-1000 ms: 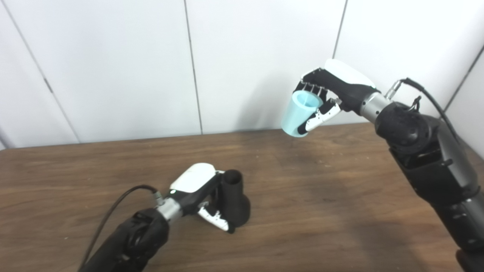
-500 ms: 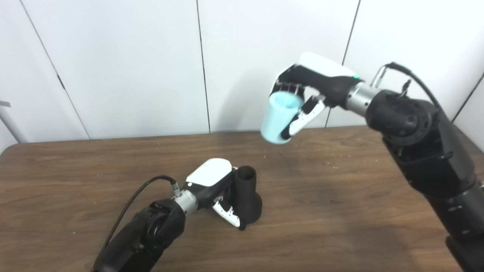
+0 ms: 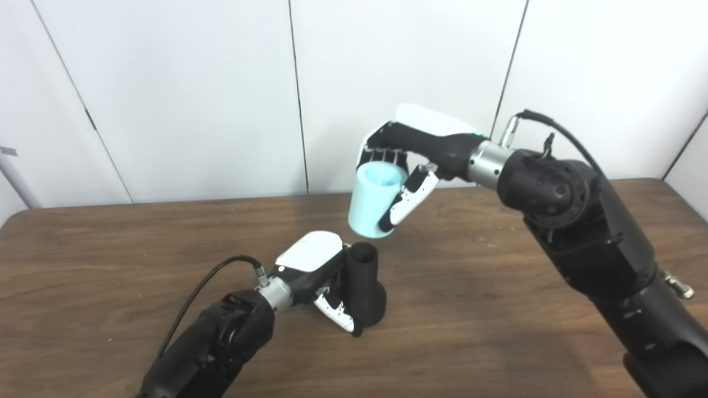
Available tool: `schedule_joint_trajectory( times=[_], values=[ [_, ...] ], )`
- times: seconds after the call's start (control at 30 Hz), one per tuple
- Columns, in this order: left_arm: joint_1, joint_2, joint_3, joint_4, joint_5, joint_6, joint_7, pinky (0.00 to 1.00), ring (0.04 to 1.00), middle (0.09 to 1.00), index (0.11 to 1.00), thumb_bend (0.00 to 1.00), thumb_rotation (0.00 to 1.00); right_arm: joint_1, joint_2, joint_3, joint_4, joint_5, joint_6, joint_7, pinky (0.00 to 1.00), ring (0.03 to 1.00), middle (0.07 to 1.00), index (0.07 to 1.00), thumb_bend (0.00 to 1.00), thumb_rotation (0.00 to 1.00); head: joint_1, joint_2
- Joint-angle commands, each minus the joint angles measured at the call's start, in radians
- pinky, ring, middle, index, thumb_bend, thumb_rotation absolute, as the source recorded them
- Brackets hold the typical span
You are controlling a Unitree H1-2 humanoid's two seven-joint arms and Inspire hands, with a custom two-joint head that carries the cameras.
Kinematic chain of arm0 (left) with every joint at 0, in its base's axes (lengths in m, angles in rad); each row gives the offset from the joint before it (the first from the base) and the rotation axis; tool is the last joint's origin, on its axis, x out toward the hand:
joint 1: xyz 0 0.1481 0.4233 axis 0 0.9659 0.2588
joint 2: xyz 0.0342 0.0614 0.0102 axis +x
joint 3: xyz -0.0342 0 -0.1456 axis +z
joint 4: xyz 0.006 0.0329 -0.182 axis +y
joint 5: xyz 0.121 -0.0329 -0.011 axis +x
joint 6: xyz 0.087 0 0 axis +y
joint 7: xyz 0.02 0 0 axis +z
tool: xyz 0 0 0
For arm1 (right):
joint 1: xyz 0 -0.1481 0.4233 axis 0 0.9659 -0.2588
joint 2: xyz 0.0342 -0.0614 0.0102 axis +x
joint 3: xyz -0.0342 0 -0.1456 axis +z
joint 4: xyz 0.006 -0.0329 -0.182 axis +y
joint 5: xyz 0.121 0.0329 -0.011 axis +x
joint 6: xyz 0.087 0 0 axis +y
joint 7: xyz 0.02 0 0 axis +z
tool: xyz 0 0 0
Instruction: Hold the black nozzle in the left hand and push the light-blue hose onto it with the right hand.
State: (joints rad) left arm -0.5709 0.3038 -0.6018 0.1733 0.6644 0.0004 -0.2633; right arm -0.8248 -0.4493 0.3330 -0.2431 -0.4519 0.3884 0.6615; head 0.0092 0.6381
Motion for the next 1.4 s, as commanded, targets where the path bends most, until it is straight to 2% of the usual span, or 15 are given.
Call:
schedule_joint_trajectory(
  times=[0.0,0.23,0.47,0.7,1.37],
  values=[
    [0.056,-0.008,-0.057,0.044,0.064,0.036,-0.074,0.45,0.494,0.450,0.497,0.53,0.00,-0.040,-0.004,-0.011,-0.013,0.005,-0.010,-0.006,0.38,0.443,0.485,0.503,0.50,0.00,0.000,0.001],
    [0.059,-0.013,-0.056,0.037,0.064,0.046,-0.071,0.42,0.476,0.437,0.500,0.53,0.00,-0.031,0.008,0.014,-0.021,-0.021,0.002,0.007,0.38,0.431,0.478,0.517,0.50,0.00,0.010,0.009],
    [0.061,-0.014,-0.054,0.034,0.062,0.054,-0.069,0.43,0.491,0.446,0.497,0.53,0.00,-0.020,0.003,0.026,-0.003,-0.010,-0.040,0.005,0.37,0.435,0.478,0.514,0.50,0.00,0.011,0.014],
    [0.063,-0.011,-0.050,0.025,0.059,0.056,-0.068,0.47,0.512,0.454,0.495,0.53,0.00,-0.009,0.000,0.042,0.006,-0.015,-0.052,0.014,0.37,0.447,0.485,0.500,0.50,0.00,0.014,0.020],
    [0.061,-0.002,-0.052,-0.003,0.064,0.083,-0.084,0.48,0.538,0.482,0.485,0.53,0.00,0.010,-0.010,0.075,0.060,-0.032,-0.108,0.047,0.38,0.440,0.479,0.506,0.50,0.00,0.017,0.039]
  ],
)
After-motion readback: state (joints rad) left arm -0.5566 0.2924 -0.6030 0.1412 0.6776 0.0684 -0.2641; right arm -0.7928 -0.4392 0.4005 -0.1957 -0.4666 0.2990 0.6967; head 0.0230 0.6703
